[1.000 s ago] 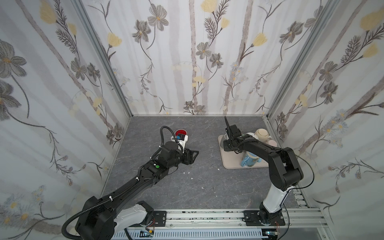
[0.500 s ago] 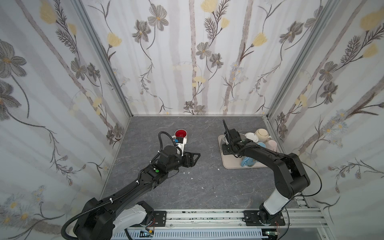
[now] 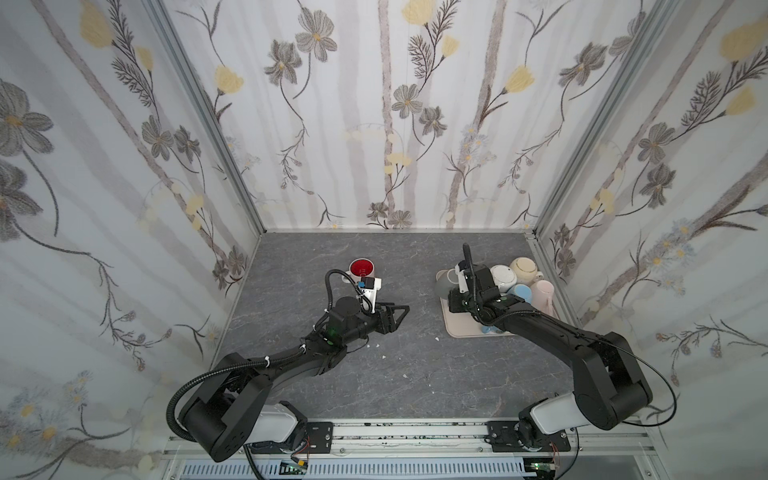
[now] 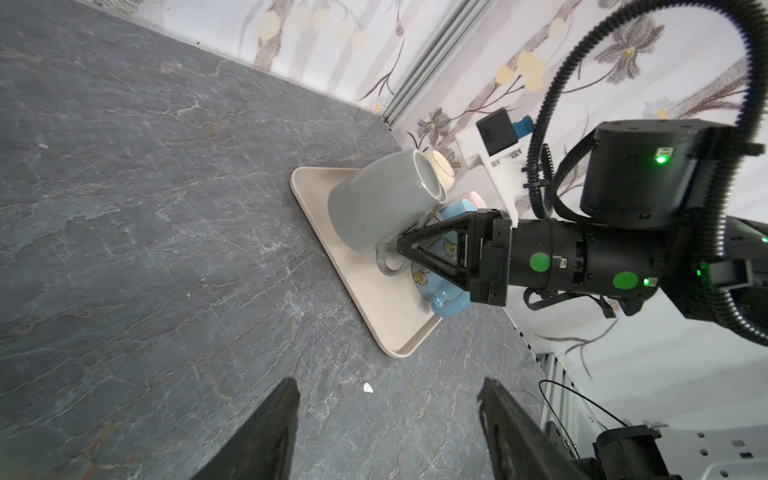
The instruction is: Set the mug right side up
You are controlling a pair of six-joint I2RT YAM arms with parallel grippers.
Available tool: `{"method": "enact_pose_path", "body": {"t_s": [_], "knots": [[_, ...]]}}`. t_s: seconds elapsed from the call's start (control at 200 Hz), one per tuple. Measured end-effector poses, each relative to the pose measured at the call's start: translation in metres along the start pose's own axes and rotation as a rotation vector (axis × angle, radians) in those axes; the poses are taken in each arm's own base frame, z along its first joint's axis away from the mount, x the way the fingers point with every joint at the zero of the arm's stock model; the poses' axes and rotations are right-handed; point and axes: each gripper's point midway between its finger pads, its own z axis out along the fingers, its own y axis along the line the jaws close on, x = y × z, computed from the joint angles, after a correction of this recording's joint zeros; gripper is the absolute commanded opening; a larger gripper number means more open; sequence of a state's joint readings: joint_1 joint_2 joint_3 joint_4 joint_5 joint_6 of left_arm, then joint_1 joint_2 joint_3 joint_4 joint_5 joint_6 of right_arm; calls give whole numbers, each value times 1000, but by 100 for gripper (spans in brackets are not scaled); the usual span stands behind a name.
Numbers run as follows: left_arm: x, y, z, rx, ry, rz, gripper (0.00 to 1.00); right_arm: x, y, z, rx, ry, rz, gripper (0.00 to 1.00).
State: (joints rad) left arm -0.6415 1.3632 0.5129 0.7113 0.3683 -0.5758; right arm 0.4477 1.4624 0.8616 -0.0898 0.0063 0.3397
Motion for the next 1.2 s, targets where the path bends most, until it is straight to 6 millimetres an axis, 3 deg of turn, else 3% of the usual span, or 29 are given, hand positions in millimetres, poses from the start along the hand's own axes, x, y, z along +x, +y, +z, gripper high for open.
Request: {"method": "enact_pose_path", "body": {"t_s": [0.2, 0.31, 0.55, 0.769, 1.009, 1.199], "knots": [[5, 2, 16, 27, -4, -7, 68, -7, -3, -15, -22, -82, 46, 0], [6, -2, 19, 68, -17, -10, 72, -16, 6, -27, -90, -138, 55, 0], [-22, -17, 20, 146, -57, -12, 71, -43, 57, -73, -390, -292, 8, 0], [-40, -32, 19, 321, -89, -124, 66, -63, 90, -110, -608, -409, -17, 0], [-66, -61, 10, 516, -153, -142, 65, -78, 123, -141, -846, -487, -27, 0], [-77, -81, 2, 591, -175, -102, 65, -79, 147, -155, -1009, -487, -39, 0]]}}
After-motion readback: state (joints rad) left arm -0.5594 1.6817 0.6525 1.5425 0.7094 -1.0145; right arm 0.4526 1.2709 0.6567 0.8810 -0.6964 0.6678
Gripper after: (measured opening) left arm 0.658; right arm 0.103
